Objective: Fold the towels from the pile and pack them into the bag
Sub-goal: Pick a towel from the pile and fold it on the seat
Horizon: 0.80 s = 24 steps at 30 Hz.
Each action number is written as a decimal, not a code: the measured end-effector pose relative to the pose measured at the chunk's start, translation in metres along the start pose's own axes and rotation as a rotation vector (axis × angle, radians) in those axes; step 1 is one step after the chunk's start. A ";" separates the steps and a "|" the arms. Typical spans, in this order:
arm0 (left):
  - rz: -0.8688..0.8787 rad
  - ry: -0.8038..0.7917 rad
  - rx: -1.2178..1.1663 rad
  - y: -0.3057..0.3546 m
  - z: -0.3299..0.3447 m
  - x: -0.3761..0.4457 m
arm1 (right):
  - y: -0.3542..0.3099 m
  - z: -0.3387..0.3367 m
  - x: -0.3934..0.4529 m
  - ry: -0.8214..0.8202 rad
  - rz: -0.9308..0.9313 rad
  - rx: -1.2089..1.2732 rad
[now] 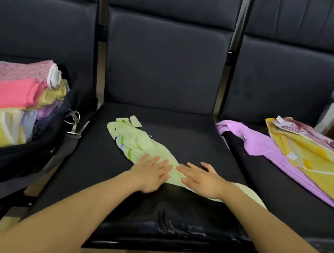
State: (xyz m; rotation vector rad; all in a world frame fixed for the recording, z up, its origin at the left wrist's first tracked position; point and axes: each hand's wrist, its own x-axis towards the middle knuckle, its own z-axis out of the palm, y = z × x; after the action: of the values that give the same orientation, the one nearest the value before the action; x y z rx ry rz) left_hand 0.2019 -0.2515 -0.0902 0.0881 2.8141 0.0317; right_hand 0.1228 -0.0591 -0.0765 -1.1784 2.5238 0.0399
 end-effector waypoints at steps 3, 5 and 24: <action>-0.047 0.041 0.059 -0.023 0.003 0.005 | -0.017 0.004 0.018 -0.007 0.027 0.047; -0.080 0.069 0.106 -0.039 0.004 0.008 | -0.032 0.005 0.037 0.005 0.051 0.129; -0.069 0.536 -0.146 -0.057 0.021 -0.013 | -0.060 -0.004 0.065 0.621 0.136 0.495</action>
State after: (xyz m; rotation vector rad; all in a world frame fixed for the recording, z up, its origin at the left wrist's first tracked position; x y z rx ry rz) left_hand 0.2179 -0.3092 -0.1077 -0.0626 3.3338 0.2843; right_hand 0.1285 -0.1468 -0.0870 -0.9010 2.8556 -0.9978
